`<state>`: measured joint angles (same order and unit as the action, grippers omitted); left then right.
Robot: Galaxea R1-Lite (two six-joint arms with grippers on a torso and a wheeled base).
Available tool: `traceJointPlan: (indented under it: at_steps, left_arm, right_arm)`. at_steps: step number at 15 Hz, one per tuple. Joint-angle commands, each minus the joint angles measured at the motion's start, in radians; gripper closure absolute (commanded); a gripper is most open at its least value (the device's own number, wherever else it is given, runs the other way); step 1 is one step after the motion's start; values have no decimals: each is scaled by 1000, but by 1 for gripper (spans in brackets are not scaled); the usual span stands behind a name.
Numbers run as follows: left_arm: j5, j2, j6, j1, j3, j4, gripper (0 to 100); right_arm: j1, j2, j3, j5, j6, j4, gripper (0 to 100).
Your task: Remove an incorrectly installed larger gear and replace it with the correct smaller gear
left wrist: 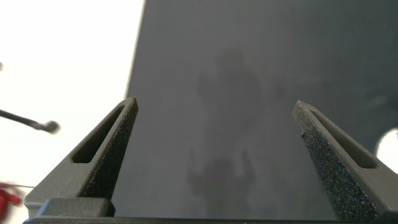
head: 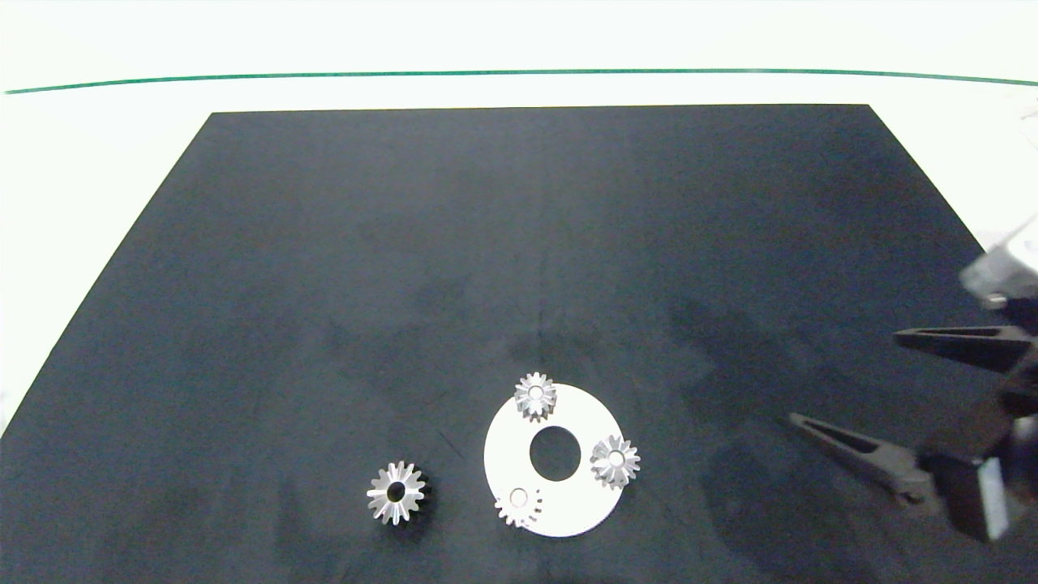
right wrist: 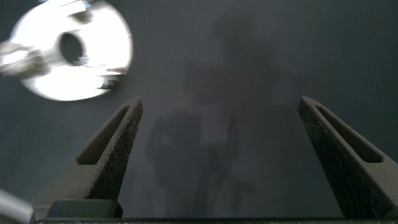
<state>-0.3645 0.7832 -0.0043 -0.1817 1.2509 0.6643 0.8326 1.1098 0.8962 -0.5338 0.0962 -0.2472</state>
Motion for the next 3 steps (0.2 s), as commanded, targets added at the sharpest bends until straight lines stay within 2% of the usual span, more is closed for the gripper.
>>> traceJointPlan:
  at_steps: [1,2,3]
  left_arm:
    - [-1,-274,107,70,-113,5,0]
    - [-1,-351,138,70,-157,-3,0]
    - [-1,-404,150,73,-186,-6,0]
  right_arm:
    - [-283,-502,-204,-83,76,-4,0]
    - [-389,-601,-233,-81,137,-3,0]
    - [-481,-676,-244,-81,165,-3,0]
